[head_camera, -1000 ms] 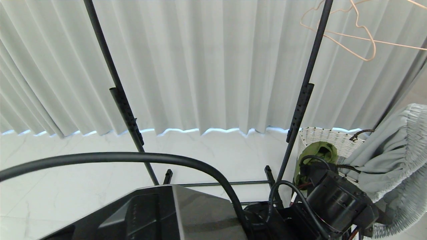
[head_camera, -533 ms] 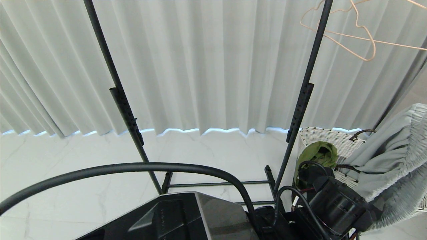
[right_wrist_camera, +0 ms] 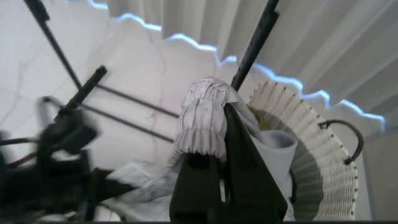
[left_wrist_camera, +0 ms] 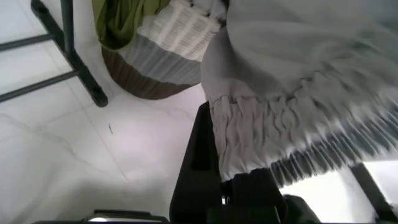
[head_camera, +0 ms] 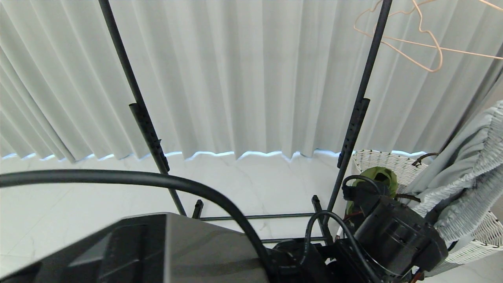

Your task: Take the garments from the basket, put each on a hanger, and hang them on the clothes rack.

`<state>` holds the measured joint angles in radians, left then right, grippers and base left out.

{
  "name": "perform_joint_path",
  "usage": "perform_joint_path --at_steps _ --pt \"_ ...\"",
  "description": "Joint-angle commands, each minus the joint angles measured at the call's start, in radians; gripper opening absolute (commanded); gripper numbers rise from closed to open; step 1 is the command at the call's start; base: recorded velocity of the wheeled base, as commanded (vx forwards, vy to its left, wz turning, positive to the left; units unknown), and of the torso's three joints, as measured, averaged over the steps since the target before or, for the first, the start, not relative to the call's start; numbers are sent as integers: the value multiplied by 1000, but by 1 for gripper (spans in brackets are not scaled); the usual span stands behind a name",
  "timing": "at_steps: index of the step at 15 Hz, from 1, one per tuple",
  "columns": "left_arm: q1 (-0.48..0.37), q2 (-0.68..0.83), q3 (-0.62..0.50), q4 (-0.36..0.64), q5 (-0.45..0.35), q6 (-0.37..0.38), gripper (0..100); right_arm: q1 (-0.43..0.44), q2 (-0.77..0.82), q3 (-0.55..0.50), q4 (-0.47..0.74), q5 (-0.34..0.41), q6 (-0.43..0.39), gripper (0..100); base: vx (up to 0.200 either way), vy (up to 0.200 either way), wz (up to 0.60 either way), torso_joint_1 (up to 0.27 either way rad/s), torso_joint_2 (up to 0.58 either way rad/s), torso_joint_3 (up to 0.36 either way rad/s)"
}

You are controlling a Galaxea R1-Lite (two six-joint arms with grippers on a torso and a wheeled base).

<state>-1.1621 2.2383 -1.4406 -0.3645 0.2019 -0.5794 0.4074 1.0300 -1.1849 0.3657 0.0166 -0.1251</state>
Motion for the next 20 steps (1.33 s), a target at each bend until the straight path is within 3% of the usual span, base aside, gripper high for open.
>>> perform_joint_path --at_steps 1,3,4,8,12,15,20 --pt "-19 -201 209 -94 -1 7 0 -9 2 13 -24 2 -4 0 0 0 0 0 0 0" --pt "-30 -315 347 -163 -1 24 0 -7 7 30 -94 32 -4 0 0 0 0 0 0 0" --pt "-36 -408 431 -188 -1 47 0 -7 15 41 -165 85 -4 0 0 0 0 0 0 0" --pt "-36 -644 566 -189 2 76 0 27 64 71 -330 190 -7 0 0 0 0 0 0 0" --pt "-13 -864 709 -180 -2 125 0 142 139 74 -373 186 -19 0 0 0 0 0 0 0" --pt "59 -991 756 -91 -4 190 0 182 214 94 -426 184 -37 0 0 0 0 0 0 0" --pt "203 -1142 657 252 -26 279 0 194 338 91 -538 181 -34 0 0 0 0 0 0 0"
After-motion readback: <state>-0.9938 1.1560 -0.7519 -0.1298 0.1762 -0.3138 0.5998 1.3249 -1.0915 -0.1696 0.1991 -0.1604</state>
